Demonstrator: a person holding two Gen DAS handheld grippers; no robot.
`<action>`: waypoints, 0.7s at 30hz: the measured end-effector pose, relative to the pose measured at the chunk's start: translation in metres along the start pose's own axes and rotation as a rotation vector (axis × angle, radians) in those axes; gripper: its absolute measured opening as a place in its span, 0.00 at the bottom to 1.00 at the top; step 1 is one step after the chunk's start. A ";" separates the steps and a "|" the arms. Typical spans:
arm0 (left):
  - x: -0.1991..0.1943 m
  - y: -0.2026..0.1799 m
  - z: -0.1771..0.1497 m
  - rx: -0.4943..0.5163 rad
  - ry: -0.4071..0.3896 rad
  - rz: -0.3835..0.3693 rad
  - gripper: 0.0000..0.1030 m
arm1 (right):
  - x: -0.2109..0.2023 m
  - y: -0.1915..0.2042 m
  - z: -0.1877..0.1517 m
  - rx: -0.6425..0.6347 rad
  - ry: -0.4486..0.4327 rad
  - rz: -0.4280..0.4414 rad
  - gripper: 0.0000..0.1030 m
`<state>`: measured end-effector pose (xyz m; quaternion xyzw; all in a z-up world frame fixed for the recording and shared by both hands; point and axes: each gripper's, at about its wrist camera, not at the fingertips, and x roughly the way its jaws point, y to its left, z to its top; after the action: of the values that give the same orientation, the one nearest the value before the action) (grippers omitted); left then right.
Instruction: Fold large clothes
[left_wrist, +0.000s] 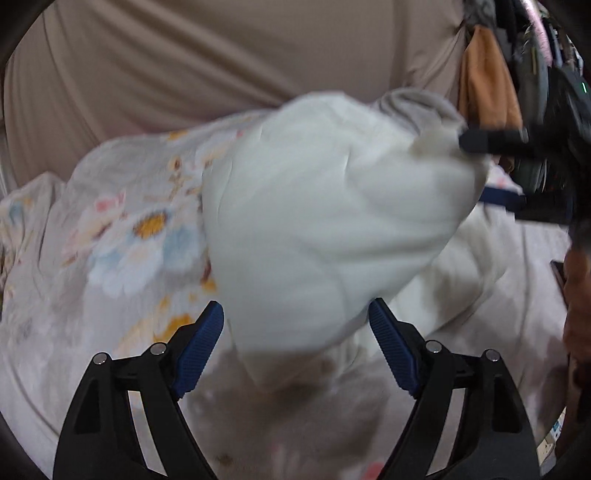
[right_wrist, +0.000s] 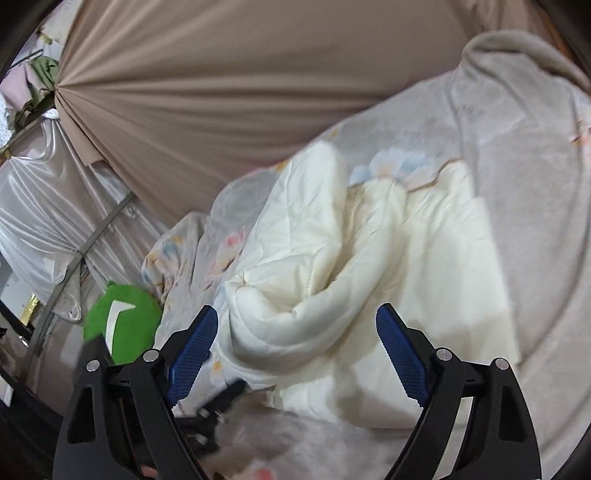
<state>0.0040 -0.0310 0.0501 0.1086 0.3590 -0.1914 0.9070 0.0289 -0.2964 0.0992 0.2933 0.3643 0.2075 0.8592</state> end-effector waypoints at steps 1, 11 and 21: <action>0.008 0.001 -0.005 -0.009 0.019 0.000 0.76 | 0.014 0.000 0.003 0.002 0.030 -0.006 0.84; 0.001 -0.009 0.004 0.001 -0.050 -0.023 0.57 | -0.030 0.008 -0.004 -0.131 -0.158 0.027 0.20; 0.057 -0.026 -0.006 -0.034 0.108 -0.142 0.56 | -0.015 -0.121 -0.059 0.212 -0.080 -0.066 0.19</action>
<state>0.0277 -0.0675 0.0046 0.0775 0.4174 -0.2431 0.8722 -0.0077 -0.3738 -0.0059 0.3783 0.3592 0.1274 0.8436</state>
